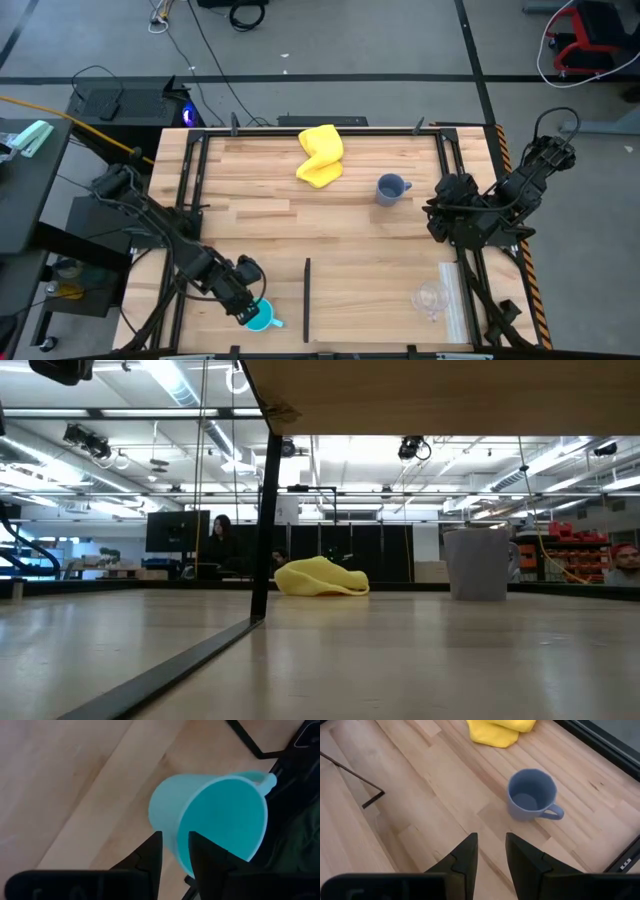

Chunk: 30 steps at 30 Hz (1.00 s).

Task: Stack small to large cups/mugs on shelf
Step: Put the blue mug on the shelf

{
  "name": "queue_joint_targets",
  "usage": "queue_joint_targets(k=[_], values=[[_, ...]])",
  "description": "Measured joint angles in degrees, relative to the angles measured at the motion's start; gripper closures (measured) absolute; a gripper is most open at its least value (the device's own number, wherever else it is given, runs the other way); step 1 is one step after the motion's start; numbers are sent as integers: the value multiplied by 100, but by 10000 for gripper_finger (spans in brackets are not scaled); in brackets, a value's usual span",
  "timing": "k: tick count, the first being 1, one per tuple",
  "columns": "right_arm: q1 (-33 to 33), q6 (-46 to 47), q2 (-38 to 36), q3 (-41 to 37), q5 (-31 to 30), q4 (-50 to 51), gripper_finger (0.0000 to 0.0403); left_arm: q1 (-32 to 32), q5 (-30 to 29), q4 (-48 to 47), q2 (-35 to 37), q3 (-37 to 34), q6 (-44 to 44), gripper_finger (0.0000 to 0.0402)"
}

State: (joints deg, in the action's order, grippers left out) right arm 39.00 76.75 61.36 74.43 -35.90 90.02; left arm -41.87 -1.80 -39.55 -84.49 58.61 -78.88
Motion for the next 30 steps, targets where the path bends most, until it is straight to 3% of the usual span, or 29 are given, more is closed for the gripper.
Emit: queue_joint_targets(k=[14,23,30], values=[[1,0,3,0,1,0,295,192,356,12,-446,7,223,310],[1,-85,3,-2,2,0,295,380,475,20,-442,7,1198,386],[0,-94,3,-2,2,0,296,412,761,-191,-363,60,1661,389]])
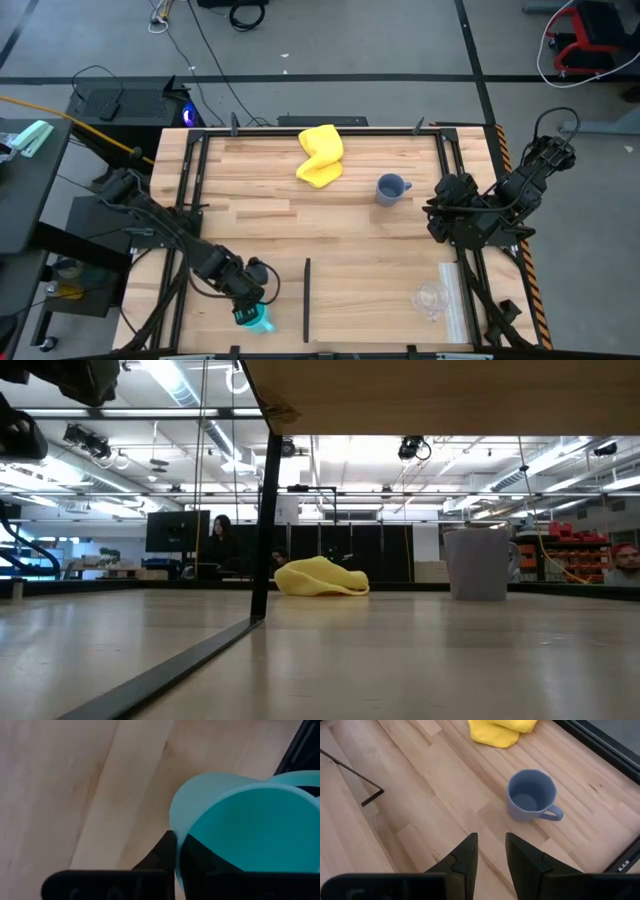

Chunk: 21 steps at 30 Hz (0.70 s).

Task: Stack small to large cups/mugs on shelf
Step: Put the blue mug on the shelf

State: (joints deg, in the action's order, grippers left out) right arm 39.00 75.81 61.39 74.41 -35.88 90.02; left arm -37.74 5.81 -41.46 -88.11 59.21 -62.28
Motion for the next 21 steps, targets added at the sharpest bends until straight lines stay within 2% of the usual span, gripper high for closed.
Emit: queue_joint_targets(k=[4,9,15,21], values=[[1,-91,0,0,0,0,297,36,-32,-1205,52,649,43,390],[0,-100,2,0,-2,-2,298,66,-786,-2731,52,1965,183,390],[1,-100,1,0,-2,0,298,226,-1832,-3545,43,3562,946,390],[0,-100,2,0,-4,0,298,524,-2226,-3778,-124,4774,2173,390]])
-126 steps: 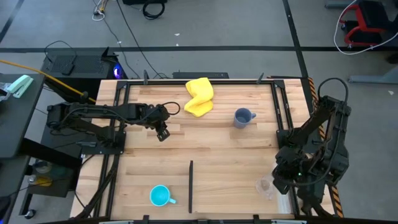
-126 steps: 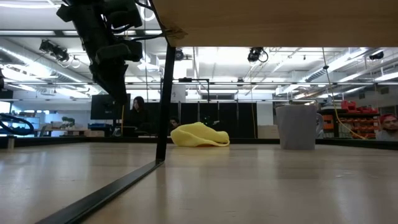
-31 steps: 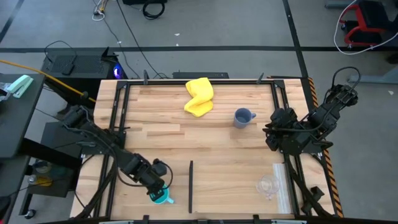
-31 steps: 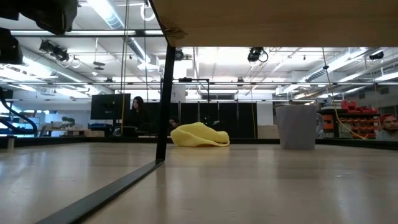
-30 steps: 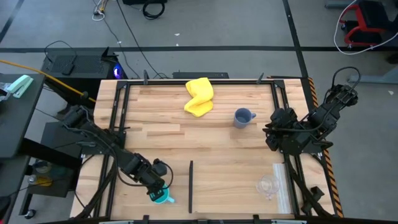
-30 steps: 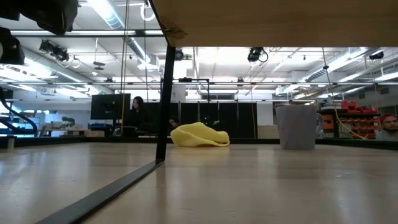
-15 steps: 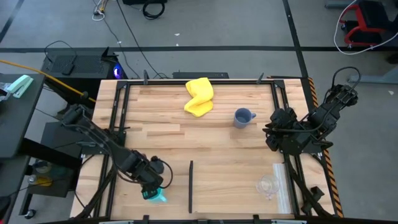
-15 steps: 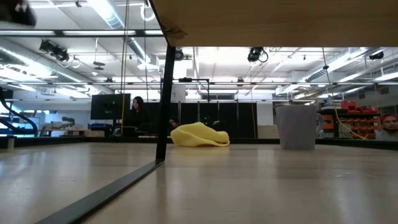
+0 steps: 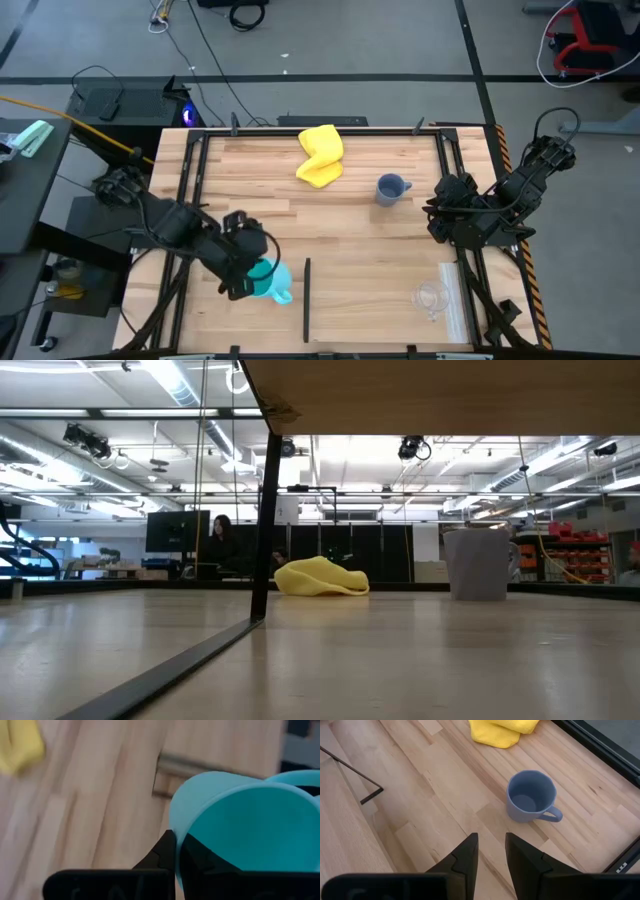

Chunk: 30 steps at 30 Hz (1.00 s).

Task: Stack small to large cups/mugs on shelf
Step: Put the blue mug on the shelf

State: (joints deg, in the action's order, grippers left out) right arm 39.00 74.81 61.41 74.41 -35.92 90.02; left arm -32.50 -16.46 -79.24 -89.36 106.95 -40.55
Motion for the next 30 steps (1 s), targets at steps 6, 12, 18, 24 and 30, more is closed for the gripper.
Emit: queue_joint_targets(k=[6,12,18,24,30], values=[[0,17,0,0,0,0,298,414,-93,48,-440,1005,1220,390],[0,20,0,0,0,-2,300,851,142,47,-1183,1871,2270,390],[0,63,0,0,0,0,300,1205,697,-19,-1983,2654,3087,390],[0,66,0,0,0,0,300,1403,1061,-10,-2493,2729,3459,388],[-1,63,1,0,0,-1,302,1439,1228,52,-2840,2736,3661,390]])
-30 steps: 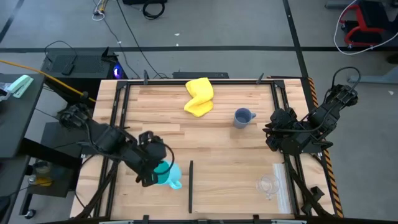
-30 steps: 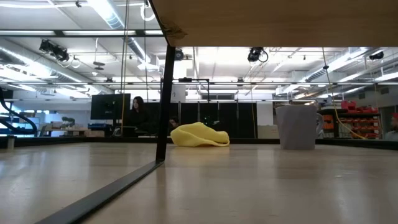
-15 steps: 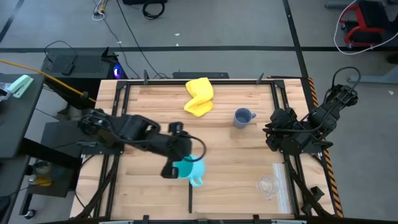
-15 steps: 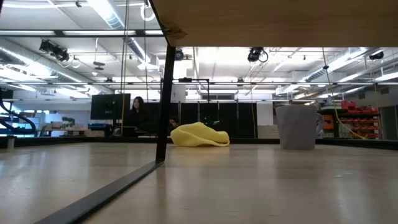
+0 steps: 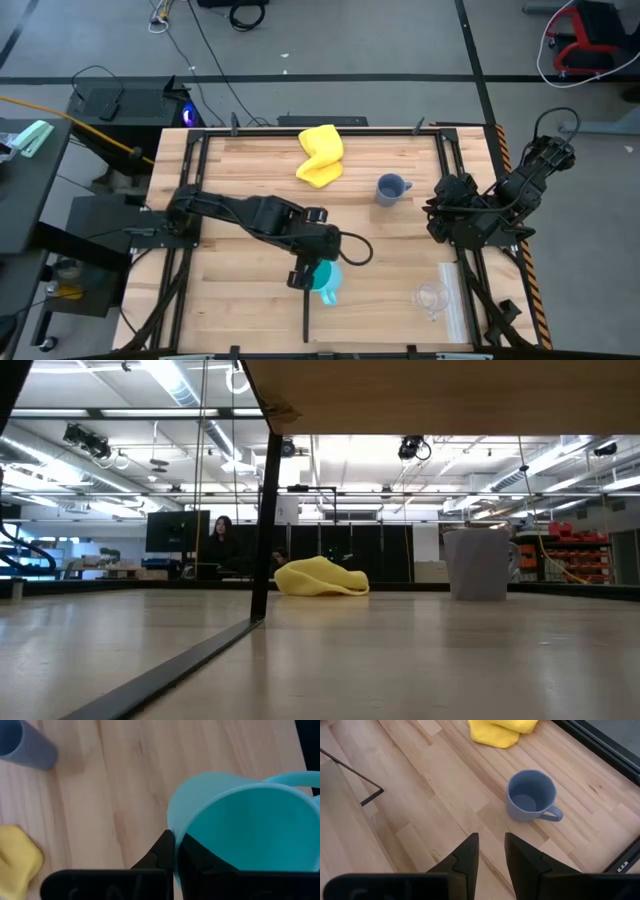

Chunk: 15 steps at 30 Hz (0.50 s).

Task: Stack small to large cups/mugs on shelf
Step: Put the blue mug on the shelf

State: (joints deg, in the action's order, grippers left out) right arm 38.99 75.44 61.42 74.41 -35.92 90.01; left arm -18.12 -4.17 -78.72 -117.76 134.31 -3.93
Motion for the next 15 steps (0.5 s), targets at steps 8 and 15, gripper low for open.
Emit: queue_joint_targets(k=[8,15], values=[[1,-61,4,0,-1,-1,303,-117,151,155,-225,-8,105,390],[1,-107,3,0,0,-15,303,-113,170,284,-274,-1,164,383]])
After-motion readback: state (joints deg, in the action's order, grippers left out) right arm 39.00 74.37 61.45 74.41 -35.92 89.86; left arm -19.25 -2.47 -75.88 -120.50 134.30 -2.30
